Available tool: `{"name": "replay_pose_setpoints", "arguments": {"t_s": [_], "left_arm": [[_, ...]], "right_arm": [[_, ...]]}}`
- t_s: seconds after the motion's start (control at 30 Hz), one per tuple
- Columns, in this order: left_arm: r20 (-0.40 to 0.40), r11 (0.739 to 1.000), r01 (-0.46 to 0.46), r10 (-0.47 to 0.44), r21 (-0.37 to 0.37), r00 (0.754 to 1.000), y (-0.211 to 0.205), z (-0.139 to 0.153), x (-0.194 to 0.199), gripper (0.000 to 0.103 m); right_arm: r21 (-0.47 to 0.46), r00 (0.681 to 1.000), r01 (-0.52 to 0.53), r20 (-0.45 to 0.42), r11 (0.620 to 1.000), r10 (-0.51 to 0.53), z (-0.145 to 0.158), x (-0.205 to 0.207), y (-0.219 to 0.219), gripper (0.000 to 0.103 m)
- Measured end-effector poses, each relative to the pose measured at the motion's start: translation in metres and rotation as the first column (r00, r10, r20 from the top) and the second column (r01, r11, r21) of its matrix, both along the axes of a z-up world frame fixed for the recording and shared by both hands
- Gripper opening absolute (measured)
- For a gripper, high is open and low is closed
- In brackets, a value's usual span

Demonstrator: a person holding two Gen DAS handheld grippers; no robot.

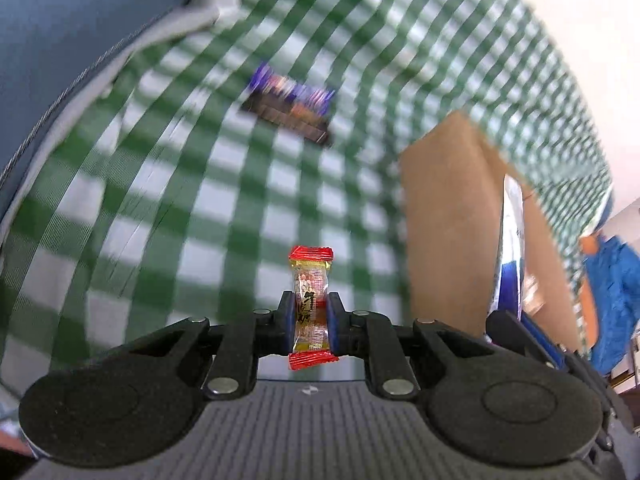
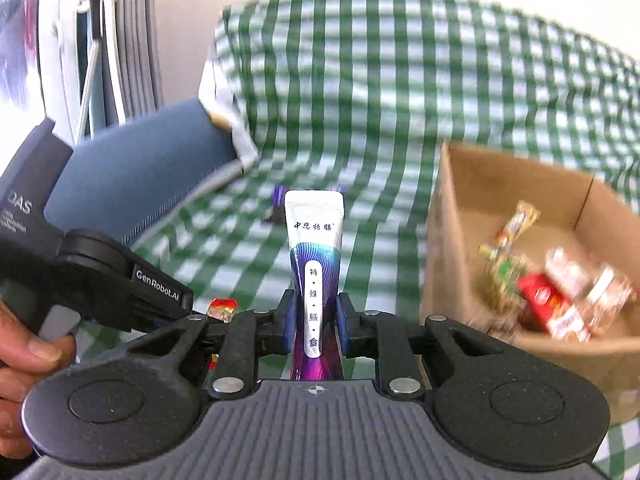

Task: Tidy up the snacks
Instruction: 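Lift the tube snack and red candy and carry them toward the box, then lower both snacks into the box and open both grippers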

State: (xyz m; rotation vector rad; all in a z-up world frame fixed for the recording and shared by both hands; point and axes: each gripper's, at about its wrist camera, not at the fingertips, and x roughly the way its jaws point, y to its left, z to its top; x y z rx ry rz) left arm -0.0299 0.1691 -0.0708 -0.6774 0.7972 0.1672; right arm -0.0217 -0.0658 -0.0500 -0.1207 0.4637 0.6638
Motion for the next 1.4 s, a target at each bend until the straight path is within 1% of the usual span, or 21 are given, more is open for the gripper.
{"name": "replay_pose_setpoints", "arguments": {"t_s": [0.13,0.27,0.33,0.4,0.53,0.6,0.67,0.77,0.83,0.87,0.9,0.93,0.97,1.0,1.03,1.13,1.27,1.3,1.33,1.37,1.4], "left_arm": [[0.14,0.998,0.012,-0.02,0.06,0.99,-0.015,0.022,0.003,0.017],[0.264,0.993,0.04,-0.068,0.11,0.962,-0.039,0.041,0.006,0.017],[0.311,0.989,0.054,-0.095,0.137,0.946,-0.053,0.049,0.007,0.017],[0.347,0.986,0.069,-0.118,0.149,0.93,-0.069,0.057,0.013,0.017],[0.394,0.979,0.118,-0.176,0.168,0.902,-0.097,0.068,0.022,0.017],[0.406,0.972,0.148,-0.212,0.183,0.889,-0.112,0.073,0.027,0.017],[0.419,0.965,0.178,-0.244,0.191,0.875,-0.126,0.077,0.032,0.017],[0.44,0.96,0.213,-0.272,0.181,0.856,-0.143,0.079,0.041,0.017],[0.441,0.957,0.235,-0.288,0.173,0.85,-0.152,0.08,0.051,0.019],[0.427,0.956,0.239,-0.291,0.173,0.856,-0.156,0.078,0.056,0.025],[0.417,0.956,0.237,-0.288,0.17,0.862,-0.158,0.077,0.061,0.043],[0.425,0.962,0.216,-0.267,0.166,0.865,-0.158,0.076,0.063,0.046],[0.431,0.966,0.203,-0.253,0.16,0.866,-0.158,0.075,0.064,0.046],[0.431,0.969,0.201,-0.245,0.146,0.869,-0.156,0.074,0.065,0.046],[0.431,0.971,0.204,-0.24,0.129,0.87,-0.153,0.073,0.066,0.046],[0.425,0.975,0.197,-0.221,0.101,0.878,-0.142,0.071,0.064,0.042],[0.395,0.98,0.171,-0.197,0.099,0.898,-0.127,0.069,0.057,0.024],[0.38,0.98,0.168,-0.197,0.107,0.904,-0.124,0.069,0.056,0.015],[0.365,0.98,0.166,-0.195,0.109,0.91,-0.12,0.07,0.054,0.011],[0.349,0.982,0.163,-0.188,0.099,0.918,-0.113,0.071,0.054,0.011],[0.335,0.983,0.163,-0.182,0.082,0.925,-0.106,0.073,0.055,0.011]], "right_arm": [[0.029,0.993,0.057,0.105,0.998,-0.06,0.013,0.0,-0.012,0.022],[0.066,0.966,0.134,0.214,0.989,-0.145,0.026,-0.001,-0.027,0.022],[0.08,0.941,0.181,0.275,0.98,-0.197,0.032,0.0,-0.035,0.022],[0.087,0.908,0.239,0.333,0.967,-0.254,0.037,0.003,-0.043,0.022],[0.1,0.829,0.371,0.413,0.923,-0.377,0.043,0.012,-0.061,0.022],[0.121,0.791,0.433,0.425,0.893,-0.44,0.046,0.017,-0.073,0.022],[0.137,0.763,0.48,0.422,0.867,-0.489,0.047,0.023,-0.086,0.021],[0.135,0.743,0.525,0.409,0.84,-0.53,0.045,0.033,-0.098,0.021],[0.125,0.735,0.544,0.406,0.83,-0.543,0.042,0.039,-0.103,0.022],[0.113,0.738,0.547,0.403,0.829,-0.542,0.041,0.043,-0.104,0.023],[0.089,0.755,0.537,0.392,0.839,-0.525,0.039,0.05,-0.104,0.028],[0.05,0.773,0.532,0.378,0.845,-0.509,0.035,0.057,-0.104,0.041],[0.036,0.766,0.552,0.372,0.833,-0.523,0.032,0.06,-0.105,0.052],[0.047,0.753,0.572,0.366,0.819,-0.547,0.031,0.062,-0.107,0.068],[0.061,0.754,0.573,0.352,0.818,-0.555,0.032,0.064,-0.111,0.069],[0.061,0.768,0.567,0.32,0.822,-0.554,0.03,0.069,-0.115,0.067],[0.053,0.79,0.546,0.302,0.836,-0.534,0.028,0.075,-0.108,0.067],[0.053,0.794,0.539,0.299,0.84,-0.529,0.027,0.074,-0.106,0.067],[0.055,0.798,0.533,0.298,0.845,-0.523,0.027,0.07,-0.104,0.067],[0.057,0.805,0.521,0.298,0.852,-0.512,0.029,0.062,-0.099,0.066],[0.058,0.816,0.505,0.294,0.861,-0.498,0.031,0.057,-0.094,0.064]]}}
